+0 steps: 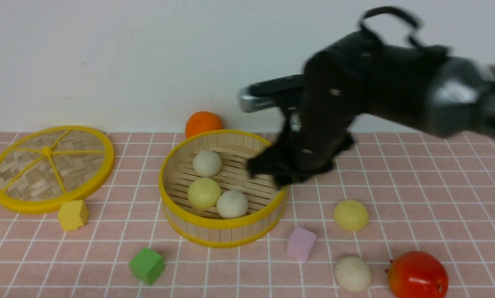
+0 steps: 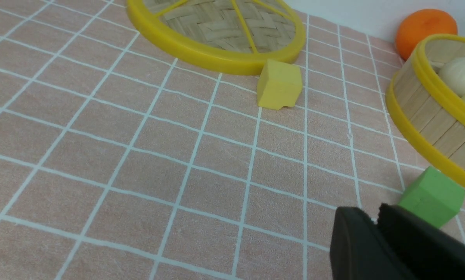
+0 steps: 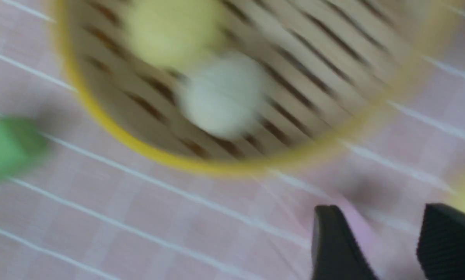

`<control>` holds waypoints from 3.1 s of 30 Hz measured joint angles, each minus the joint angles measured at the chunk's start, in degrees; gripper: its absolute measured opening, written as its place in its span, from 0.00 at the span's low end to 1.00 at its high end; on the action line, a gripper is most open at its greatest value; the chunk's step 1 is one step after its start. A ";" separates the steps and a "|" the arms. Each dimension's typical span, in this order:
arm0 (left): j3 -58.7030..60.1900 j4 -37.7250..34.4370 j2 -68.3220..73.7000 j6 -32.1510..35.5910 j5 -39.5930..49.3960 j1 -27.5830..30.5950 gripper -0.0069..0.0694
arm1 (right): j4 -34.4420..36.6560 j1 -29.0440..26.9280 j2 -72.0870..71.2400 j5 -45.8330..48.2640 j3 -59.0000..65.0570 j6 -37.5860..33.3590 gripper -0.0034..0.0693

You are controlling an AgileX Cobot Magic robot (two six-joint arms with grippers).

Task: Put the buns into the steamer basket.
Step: Use the right arm to grab a steamed stuffed bun, then use the right arm to put the steamed stuffed bun into the steamer, then use the right arm to grab a steamed stuffed bun

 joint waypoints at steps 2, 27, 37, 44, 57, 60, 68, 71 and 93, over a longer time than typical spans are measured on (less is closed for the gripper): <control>0.00 0.07 0.00 0.00 0.00 0.00 0.26 | -1.26 -0.05 -3.17 -0.61 7.17 2.83 0.44; 0.00 0.18 0.00 0.00 0.00 0.00 0.29 | 9.80 -9.43 -6.08 -11.31 26.96 0.25 0.38; 0.00 0.23 0.00 0.00 0.00 0.00 0.30 | 9.80 -9.43 -2.20 -15.09 27.31 -1.29 0.30; 0.00 0.23 0.00 -0.03 0.00 0.00 0.30 | 9.80 -9.43 -5.46 -9.61 21.32 -4.12 0.07; 0.00 0.36 0.00 -0.03 0.00 0.00 0.31 | 20.25 -9.18 4.65 -13.74 -7.34 -17.88 0.07; 0.00 0.41 0.00 -0.03 0.00 0.00 0.31 | 22.18 -9.12 9.91 -13.67 -8.23 -19.85 0.07; 0.00 0.41 0.00 -0.03 0.00 0.00 0.32 | 23.96 -9.12 15.34 -13.47 -8.52 -19.84 0.07; 0.00 0.41 0.00 -0.03 0.00 0.00 0.32 | 23.96 -9.12 15.95 -13.40 -8.52 -18.64 0.10; 0.00 0.42 0.00 -0.03 0.00 0.00 0.33 | 10.27 -18.66 7.53 0.57 1.02 -7.82 0.46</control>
